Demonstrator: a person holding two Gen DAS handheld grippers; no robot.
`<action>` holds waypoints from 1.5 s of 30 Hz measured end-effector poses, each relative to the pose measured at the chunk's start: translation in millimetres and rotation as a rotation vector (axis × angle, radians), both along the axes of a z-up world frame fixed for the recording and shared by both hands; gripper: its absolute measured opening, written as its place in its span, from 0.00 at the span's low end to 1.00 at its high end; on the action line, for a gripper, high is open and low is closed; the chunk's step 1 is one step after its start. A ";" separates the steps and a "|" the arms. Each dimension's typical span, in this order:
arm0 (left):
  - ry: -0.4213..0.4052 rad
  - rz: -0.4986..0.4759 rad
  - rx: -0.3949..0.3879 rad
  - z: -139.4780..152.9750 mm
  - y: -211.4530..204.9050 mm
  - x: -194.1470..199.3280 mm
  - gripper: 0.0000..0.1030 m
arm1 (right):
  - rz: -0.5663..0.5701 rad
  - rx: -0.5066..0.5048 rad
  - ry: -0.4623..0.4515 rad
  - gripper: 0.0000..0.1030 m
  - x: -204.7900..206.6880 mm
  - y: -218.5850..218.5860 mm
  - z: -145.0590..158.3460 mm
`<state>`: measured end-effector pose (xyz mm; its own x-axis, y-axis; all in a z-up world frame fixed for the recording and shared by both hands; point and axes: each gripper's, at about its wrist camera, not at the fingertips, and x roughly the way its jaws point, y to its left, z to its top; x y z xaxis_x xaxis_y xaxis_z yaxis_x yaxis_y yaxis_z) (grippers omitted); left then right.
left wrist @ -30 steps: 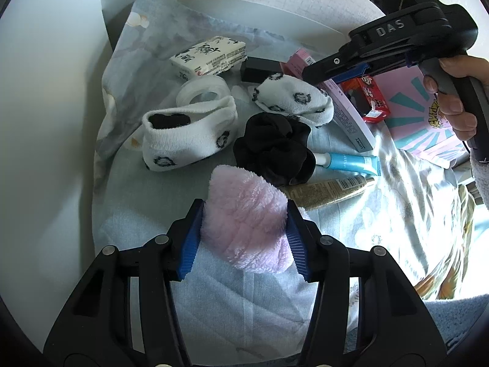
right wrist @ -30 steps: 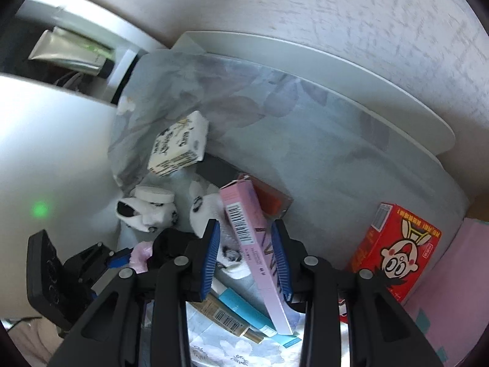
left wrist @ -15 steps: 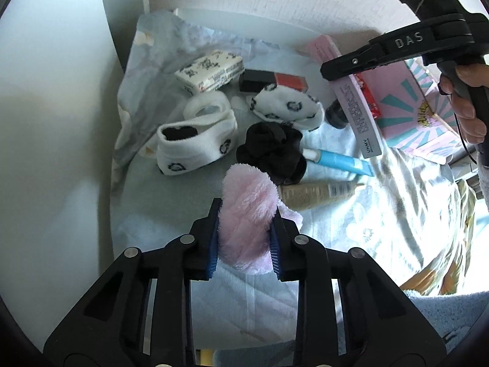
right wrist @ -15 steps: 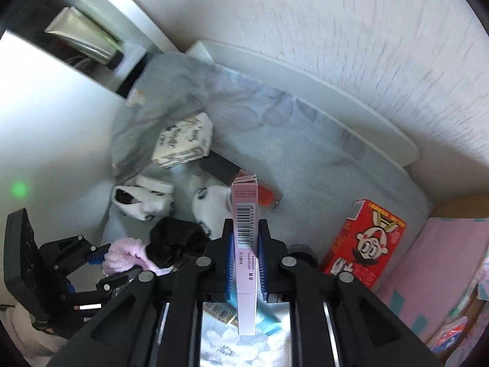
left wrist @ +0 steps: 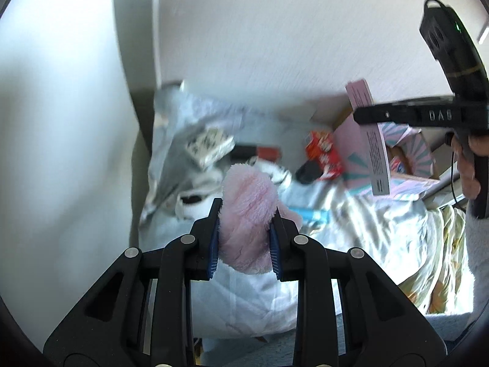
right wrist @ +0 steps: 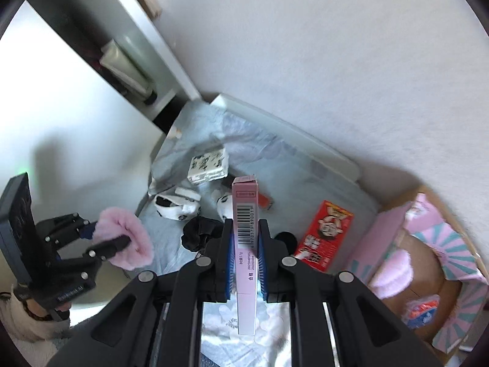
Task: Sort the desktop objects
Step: 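Carry the wristband with the left tool while the right tool carries the pink box to the cardboard box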
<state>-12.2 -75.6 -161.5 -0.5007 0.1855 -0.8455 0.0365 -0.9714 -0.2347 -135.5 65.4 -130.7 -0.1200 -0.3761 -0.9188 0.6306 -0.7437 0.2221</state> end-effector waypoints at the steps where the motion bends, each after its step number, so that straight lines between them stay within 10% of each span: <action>1: 0.012 -0.007 -0.003 7.1 1.6 -1.6 0.23 | -0.006 -0.004 0.009 0.12 2.2 7.1 8.3; 22: 0.137 -0.349 -0.014 95.7 150.3 -93.0 0.23 | -0.286 0.027 0.124 0.12 4.5 173.7 71.5; 33: 0.051 -0.514 -0.079 62.9 270.3 -151.6 0.24 | -0.410 0.050 0.092 0.12 -16.8 252.7 50.3; 45: -0.055 -0.528 -0.110 10.8 309.8 -179.2 0.24 | -0.428 0.079 0.044 0.12 -46.1 300.7 10.8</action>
<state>-191.3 234.2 -150.6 -0.3177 0.3092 -0.8964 -0.4541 -0.8795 -0.1424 -181.6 366.1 -119.9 -0.2896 -0.2122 -0.9333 0.2690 -0.9539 0.1334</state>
